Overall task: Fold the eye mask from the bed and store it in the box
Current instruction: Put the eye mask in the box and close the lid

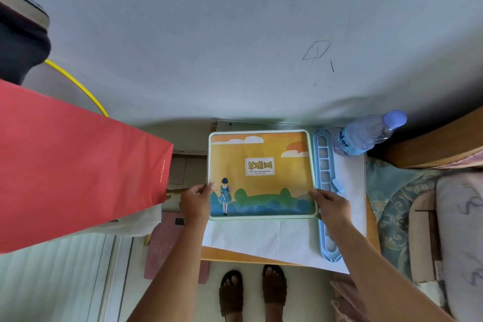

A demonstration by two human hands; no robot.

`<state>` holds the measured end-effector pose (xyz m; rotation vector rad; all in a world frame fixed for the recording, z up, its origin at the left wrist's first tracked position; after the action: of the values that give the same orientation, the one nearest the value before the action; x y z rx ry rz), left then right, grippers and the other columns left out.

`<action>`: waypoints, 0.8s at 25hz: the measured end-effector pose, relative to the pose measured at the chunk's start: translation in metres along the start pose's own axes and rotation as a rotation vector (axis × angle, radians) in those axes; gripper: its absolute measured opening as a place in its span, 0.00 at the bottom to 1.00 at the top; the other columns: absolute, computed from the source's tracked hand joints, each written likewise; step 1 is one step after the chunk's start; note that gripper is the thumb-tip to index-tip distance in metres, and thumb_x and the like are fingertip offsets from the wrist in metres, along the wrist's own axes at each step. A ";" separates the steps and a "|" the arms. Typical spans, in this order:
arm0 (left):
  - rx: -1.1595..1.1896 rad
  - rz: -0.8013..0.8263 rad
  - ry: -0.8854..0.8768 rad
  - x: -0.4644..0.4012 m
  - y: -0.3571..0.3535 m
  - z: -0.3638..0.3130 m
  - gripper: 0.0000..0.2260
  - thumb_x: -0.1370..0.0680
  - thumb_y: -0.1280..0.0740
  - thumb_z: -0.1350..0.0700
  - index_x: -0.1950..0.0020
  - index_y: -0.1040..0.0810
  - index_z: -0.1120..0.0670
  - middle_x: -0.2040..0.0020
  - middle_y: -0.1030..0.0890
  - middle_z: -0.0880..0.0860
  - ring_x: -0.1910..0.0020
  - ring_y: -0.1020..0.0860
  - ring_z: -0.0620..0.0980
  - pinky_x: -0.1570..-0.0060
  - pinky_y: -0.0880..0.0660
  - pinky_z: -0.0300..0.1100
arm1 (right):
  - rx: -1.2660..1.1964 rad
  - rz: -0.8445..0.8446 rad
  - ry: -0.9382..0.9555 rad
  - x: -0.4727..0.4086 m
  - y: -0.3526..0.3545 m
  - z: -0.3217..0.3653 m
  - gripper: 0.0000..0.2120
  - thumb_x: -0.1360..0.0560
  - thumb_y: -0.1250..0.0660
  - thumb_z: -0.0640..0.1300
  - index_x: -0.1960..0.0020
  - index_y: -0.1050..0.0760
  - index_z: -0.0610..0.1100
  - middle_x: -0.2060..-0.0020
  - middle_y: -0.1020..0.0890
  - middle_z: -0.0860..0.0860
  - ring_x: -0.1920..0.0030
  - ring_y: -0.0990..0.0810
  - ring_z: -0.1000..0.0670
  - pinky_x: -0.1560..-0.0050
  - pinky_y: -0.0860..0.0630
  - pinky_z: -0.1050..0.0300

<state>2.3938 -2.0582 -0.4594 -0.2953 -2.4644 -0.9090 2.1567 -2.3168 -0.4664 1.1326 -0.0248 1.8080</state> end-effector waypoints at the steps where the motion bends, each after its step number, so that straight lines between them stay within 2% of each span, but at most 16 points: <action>1: 0.026 0.000 0.021 -0.002 0.000 0.003 0.13 0.26 0.30 0.55 0.49 0.18 0.65 0.52 0.16 0.63 0.57 0.22 0.54 0.57 0.29 0.41 | -0.015 0.002 -0.038 -0.002 0.000 -0.003 0.12 0.27 0.30 0.45 0.48 0.19 0.39 0.57 0.18 0.45 0.54 0.21 0.44 0.43 0.22 0.43; 7: 0.021 0.027 0.066 -0.012 -0.003 0.010 0.12 0.26 0.30 0.54 0.53 0.18 0.63 0.53 0.15 0.61 0.55 0.20 0.57 0.54 0.26 0.45 | 0.063 -0.050 -0.106 -0.008 -0.002 0.002 0.09 0.27 0.30 0.43 0.52 0.18 0.39 0.65 0.20 0.48 0.59 0.22 0.44 0.47 0.20 0.45; 11: 0.000 0.012 0.066 -0.010 -0.004 0.004 0.11 0.25 0.31 0.56 0.55 0.20 0.65 0.54 0.16 0.63 0.56 0.21 0.56 0.58 0.30 0.41 | 0.049 -0.034 -0.096 0.000 -0.001 0.003 0.11 0.27 0.31 0.45 0.50 0.19 0.39 0.58 0.19 0.45 0.57 0.22 0.43 0.47 0.21 0.45; 15: -0.037 -0.057 -0.034 -0.017 -0.002 -0.012 0.11 0.24 0.33 0.57 0.52 0.19 0.65 0.54 0.16 0.63 0.60 0.23 0.54 0.59 0.32 0.41 | 0.036 -0.018 -0.041 0.002 -0.006 0.006 0.12 0.26 0.32 0.46 0.48 0.19 0.39 0.54 0.17 0.42 0.53 0.19 0.41 0.44 0.22 0.45; 17: -0.079 -0.055 -0.084 -0.023 -0.004 -0.020 0.11 0.23 0.35 0.57 0.51 0.19 0.65 0.55 0.16 0.63 0.60 0.24 0.54 0.60 0.32 0.42 | 0.049 0.000 0.008 0.002 -0.009 0.012 0.12 0.25 0.33 0.45 0.47 0.19 0.38 0.54 0.17 0.43 0.55 0.21 0.44 0.47 0.23 0.50; 19: -0.138 -0.039 -0.112 -0.029 -0.007 -0.026 0.12 0.22 0.36 0.55 0.55 0.20 0.64 0.59 0.18 0.61 0.61 0.25 0.54 0.63 0.34 0.41 | 0.075 0.016 0.047 0.001 -0.012 0.018 0.13 0.24 0.36 0.46 0.49 0.19 0.38 0.58 0.19 0.44 0.56 0.23 0.45 0.54 0.26 0.54; 20: -0.170 -0.035 -0.119 -0.030 -0.009 -0.029 0.15 0.21 0.39 0.53 0.62 0.23 0.61 0.65 0.20 0.58 0.63 0.27 0.54 0.67 0.36 0.40 | 0.105 0.017 0.060 0.000 -0.013 0.020 0.15 0.22 0.40 0.47 0.52 0.20 0.38 0.61 0.21 0.45 0.57 0.24 0.44 0.56 0.28 0.54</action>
<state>2.4272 -2.0848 -0.4613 -0.3754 -2.5104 -1.1486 2.1799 -2.3194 -0.4604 1.1541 0.0963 1.8759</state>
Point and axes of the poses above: each hand's wrist, its own x-axis away from the middle knuckle, its own y-axis out of the back of the hand, z = x × y, the point moved 8 cm from there along -x, towards the middle knuckle
